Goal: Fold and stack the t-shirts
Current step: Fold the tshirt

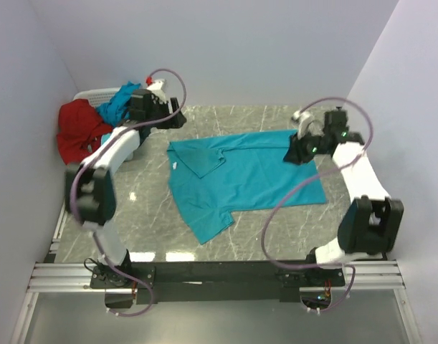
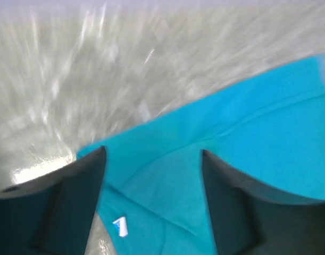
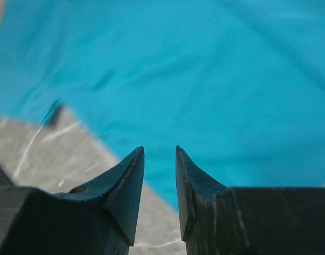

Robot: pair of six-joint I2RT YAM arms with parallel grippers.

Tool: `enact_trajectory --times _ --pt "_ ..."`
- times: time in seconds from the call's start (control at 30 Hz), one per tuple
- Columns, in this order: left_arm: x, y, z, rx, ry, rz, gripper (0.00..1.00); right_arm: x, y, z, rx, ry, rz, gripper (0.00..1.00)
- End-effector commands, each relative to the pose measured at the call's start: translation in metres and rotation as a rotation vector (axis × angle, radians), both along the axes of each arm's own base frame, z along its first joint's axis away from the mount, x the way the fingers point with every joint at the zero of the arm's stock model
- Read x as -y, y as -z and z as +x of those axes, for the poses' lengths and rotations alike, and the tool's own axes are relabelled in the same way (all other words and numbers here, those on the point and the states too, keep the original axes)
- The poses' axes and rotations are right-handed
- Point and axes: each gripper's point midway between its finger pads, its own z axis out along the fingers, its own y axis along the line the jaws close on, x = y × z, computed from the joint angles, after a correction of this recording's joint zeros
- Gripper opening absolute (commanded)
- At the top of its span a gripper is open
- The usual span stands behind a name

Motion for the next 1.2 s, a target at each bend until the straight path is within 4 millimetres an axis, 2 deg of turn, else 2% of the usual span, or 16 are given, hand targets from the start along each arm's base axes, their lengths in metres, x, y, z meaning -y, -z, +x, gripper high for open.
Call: enact_trajectory --times 0.0,0.03,0.07,0.13,0.2,0.27,0.3,0.33,0.37,0.4,0.43,0.53,0.7,0.93,1.03,1.17 --pt "-0.007 -0.135 -0.029 0.419 0.014 0.028 0.80 -0.034 0.011 -0.046 0.075 -0.204 -0.033 0.38" --pt "-0.014 -0.145 -0.055 0.461 -0.002 0.016 0.89 -0.037 0.007 -0.048 0.131 -0.217 -0.042 0.38" --pt "-0.021 -0.150 -0.065 0.492 -0.037 0.011 0.99 -0.038 0.004 -0.063 0.189 -0.240 -0.050 0.38" --pt "-0.025 -0.159 -0.100 0.574 -0.035 -0.039 0.99 -0.047 -0.010 -0.074 0.312 -0.296 -0.025 0.41" --pt "-0.008 -0.159 -0.131 0.602 0.096 -0.076 1.00 -0.058 -0.019 -0.103 0.476 -0.422 -0.022 0.54" --pt "0.008 -0.150 -0.164 0.607 0.229 -0.053 0.99 -0.060 -0.011 -0.130 0.620 -0.546 -0.086 0.72" --pt "0.027 -0.137 -0.188 0.594 0.347 -0.008 0.98 -0.060 -0.010 -0.135 0.680 -0.544 -0.106 0.76" --pt "0.036 -0.140 -0.197 0.635 0.389 0.022 0.97 -0.059 -0.013 -0.132 0.685 -0.523 -0.103 0.78" --pt "0.043 -0.116 -0.211 0.565 0.437 0.081 0.96 -0.059 -0.012 -0.137 0.678 -0.504 -0.096 0.79" --pt "0.050 -0.107 -0.221 0.563 0.478 0.127 0.94 -0.058 -0.013 -0.138 0.669 -0.501 -0.100 0.79" --pt "0.066 -0.089 -0.248 0.570 0.605 0.192 0.93 -0.057 -0.007 -0.146 0.616 -0.503 -0.083 0.79" --pt "0.083 -0.041 -0.305 0.542 0.815 0.300 0.85 -0.041 -0.012 -0.141 0.531 -0.450 -0.068 0.76" --pt "0.083 0.030 -0.379 0.403 1.103 0.440 0.68 -0.026 -0.005 -0.136 0.413 -0.424 -0.014 0.72" --pt "0.093 0.096 -0.429 0.267 1.362 0.581 0.62 -0.021 0.000 -0.133 0.385 -0.398 0.007 0.72" --pt "0.097 0.118 -0.434 0.246 1.402 0.664 0.57 -0.018 -0.001 -0.134 0.398 -0.383 0.000 0.72" --pt "0.105 0.128 -0.424 0.262 1.375 0.708 0.49 -0.015 -0.002 -0.135 0.405 -0.373 0.009 0.72"
